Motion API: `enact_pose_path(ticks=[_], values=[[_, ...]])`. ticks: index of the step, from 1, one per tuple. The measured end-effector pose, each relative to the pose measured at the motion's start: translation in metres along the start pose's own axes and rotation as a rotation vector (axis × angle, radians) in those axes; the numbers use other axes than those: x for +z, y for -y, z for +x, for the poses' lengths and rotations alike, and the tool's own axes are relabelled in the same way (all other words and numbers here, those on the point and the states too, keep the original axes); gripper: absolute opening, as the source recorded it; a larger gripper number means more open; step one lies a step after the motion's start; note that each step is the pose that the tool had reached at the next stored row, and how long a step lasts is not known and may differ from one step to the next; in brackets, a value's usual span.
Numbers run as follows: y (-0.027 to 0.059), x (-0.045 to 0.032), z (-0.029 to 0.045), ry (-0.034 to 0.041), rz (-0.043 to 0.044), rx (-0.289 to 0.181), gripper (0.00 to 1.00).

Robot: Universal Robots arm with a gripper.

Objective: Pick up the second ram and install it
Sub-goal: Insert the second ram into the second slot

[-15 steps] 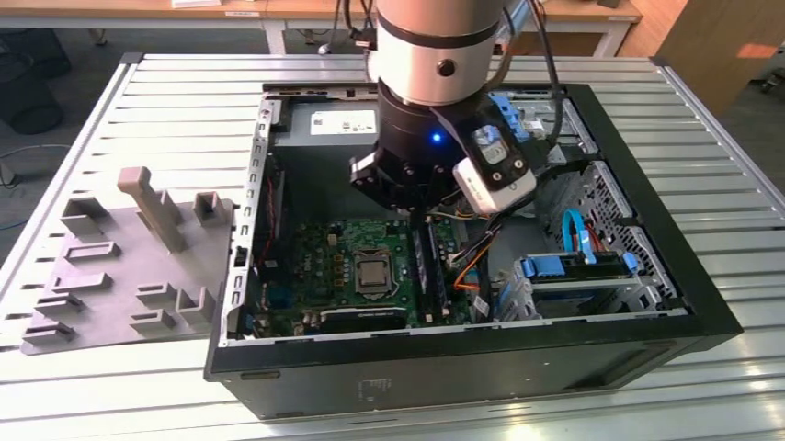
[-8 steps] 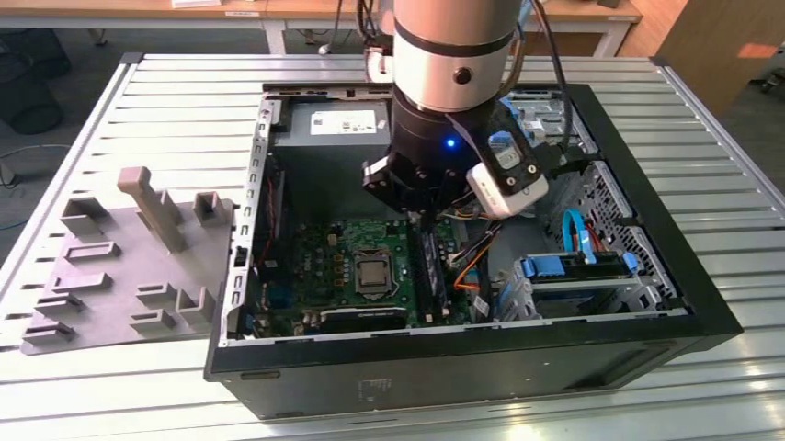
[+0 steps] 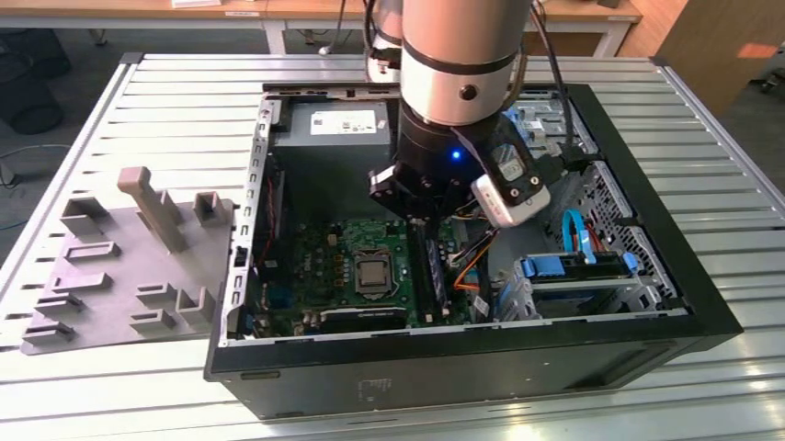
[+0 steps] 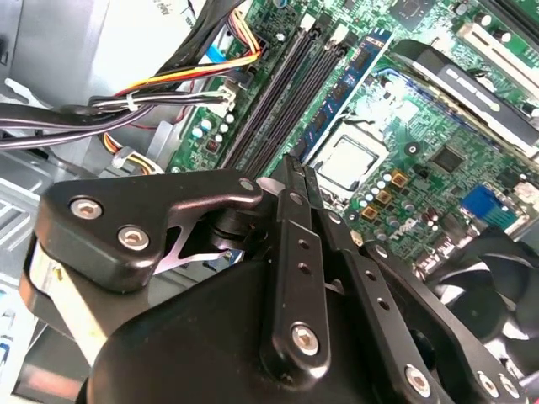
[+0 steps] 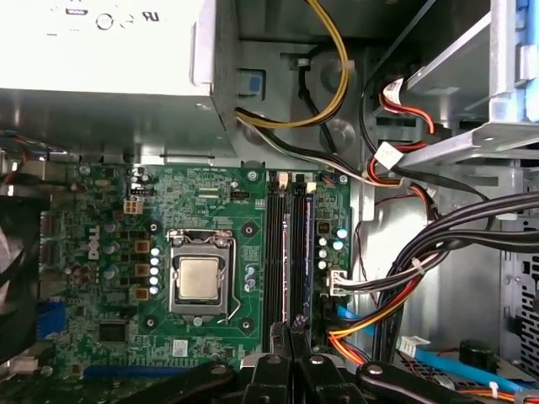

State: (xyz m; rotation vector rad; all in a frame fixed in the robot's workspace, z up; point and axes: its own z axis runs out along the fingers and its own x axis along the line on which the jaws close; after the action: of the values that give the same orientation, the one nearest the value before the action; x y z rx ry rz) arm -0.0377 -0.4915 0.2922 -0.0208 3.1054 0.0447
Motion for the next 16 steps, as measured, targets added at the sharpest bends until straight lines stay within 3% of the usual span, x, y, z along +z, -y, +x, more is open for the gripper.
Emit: enact_pose_path(ticks=[12, 16], values=[[0.0006, 0.0219, -0.0006, 0.0000, -0.0013, 0.000, 0.11], [-0.0005, 0.0259, -0.0006, 0.0000, -0.0014, 0.000, 0.11]])
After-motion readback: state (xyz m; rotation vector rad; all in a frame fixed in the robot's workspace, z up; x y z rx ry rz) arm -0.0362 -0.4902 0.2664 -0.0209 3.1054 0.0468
